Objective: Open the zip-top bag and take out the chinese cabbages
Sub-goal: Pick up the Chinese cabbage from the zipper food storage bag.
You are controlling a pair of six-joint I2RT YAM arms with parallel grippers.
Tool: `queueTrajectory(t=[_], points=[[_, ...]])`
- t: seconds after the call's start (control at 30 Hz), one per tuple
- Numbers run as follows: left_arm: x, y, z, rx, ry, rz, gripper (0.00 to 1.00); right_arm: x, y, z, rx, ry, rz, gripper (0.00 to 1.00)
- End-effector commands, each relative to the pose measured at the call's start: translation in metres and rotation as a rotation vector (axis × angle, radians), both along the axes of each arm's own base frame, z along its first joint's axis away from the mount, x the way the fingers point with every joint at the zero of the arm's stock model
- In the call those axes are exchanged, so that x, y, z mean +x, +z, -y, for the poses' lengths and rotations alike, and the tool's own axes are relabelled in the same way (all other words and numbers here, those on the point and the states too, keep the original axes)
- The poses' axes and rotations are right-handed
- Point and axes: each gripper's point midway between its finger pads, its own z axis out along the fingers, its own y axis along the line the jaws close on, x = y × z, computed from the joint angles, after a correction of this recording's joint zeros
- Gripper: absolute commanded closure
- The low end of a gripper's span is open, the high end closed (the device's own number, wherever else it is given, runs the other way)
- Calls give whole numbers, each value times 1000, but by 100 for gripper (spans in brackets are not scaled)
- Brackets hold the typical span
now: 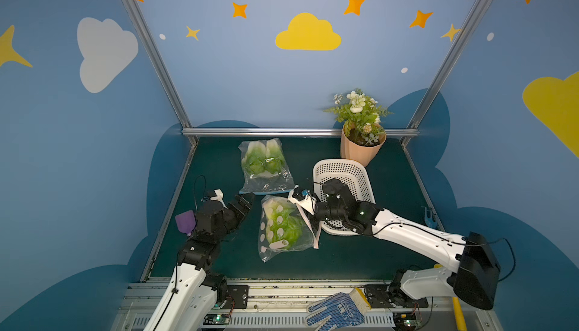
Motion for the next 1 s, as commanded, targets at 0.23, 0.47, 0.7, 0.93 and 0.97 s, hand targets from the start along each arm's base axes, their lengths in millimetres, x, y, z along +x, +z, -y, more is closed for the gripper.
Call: queueTrajectory(t=[0.23, 0.47, 0.7, 0.93, 0.97], points=[[5, 59, 41, -198, -221, 164, 7, -16, 40, 0, 123, 94, 94, 100], [4, 39, 43, -232, -224, 121, 7, -15, 50, -1, 150, 98, 120, 100], [-9, 25, 36, -179, -205, 90, 7, -8, 50, -1, 140, 66, 143, 100], [-21, 16, 38, -225, -215, 89, 3, -1, 53, -1, 150, 34, 155, 100], [-22, 16, 38, -240, -215, 96, 3, -1, 54, -1, 155, 32, 158, 100]])
